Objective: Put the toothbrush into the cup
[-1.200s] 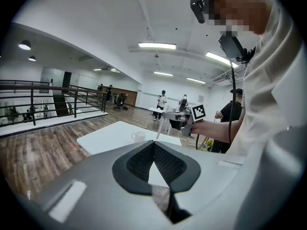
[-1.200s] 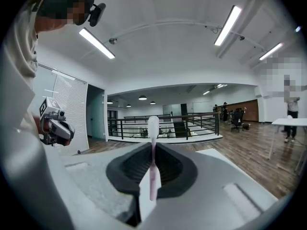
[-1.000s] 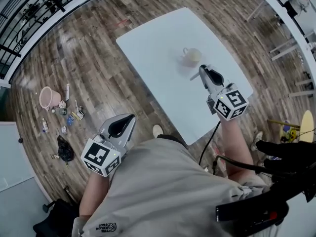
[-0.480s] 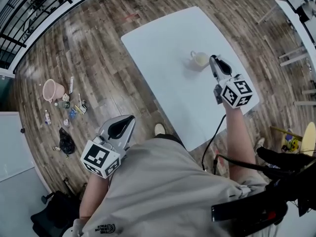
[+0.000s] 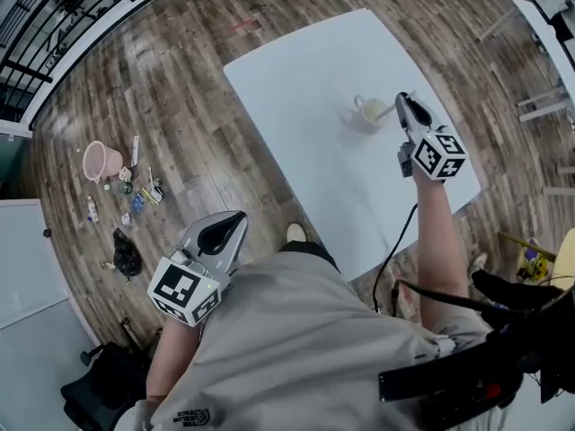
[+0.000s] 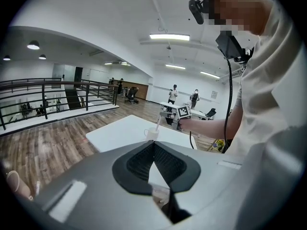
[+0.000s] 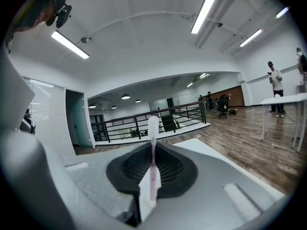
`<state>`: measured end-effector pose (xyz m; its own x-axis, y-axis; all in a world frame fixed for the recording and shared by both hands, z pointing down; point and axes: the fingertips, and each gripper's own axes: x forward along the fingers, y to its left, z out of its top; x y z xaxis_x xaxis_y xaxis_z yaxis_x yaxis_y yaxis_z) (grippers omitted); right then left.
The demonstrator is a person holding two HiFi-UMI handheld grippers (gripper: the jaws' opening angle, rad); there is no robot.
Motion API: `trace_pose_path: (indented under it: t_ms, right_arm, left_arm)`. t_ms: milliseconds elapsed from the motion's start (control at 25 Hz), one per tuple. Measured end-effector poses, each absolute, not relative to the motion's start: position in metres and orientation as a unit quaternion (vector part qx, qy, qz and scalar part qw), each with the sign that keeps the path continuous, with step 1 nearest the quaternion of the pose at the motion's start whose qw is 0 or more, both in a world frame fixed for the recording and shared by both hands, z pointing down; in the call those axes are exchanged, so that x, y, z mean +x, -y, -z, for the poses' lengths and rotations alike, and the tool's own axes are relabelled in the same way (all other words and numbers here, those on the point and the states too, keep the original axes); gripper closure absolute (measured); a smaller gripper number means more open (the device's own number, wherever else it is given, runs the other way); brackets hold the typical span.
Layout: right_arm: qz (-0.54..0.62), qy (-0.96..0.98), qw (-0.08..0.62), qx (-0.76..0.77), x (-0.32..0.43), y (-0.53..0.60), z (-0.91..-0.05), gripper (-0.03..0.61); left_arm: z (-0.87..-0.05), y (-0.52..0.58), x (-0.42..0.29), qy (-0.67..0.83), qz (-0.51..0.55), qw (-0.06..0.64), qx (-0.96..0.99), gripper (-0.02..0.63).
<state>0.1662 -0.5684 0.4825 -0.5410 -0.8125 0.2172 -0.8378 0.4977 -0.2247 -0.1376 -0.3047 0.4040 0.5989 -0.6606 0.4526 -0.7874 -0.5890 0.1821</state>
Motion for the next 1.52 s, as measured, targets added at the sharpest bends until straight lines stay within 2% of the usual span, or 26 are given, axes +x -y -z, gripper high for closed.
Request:
trace_pose_path:
  t_ms: [640, 1520]
  right_arm:
    - [-0.227, 0.845, 0.028, 0.483, 0.173, 0.601, -0.554, 0.557]
    - [-0.293, 0.821, -0.040, 0.489, 0.190, 0.604, -0.598, 0.555]
  left_arm:
    - [-0.404, 0.324, -0.139, 0.410, -0.199, 0.192, 0.869, 0.612]
    - [-0.415, 0.328, -0.144, 0.410, -0.201, 0.215, 0.863, 0.612]
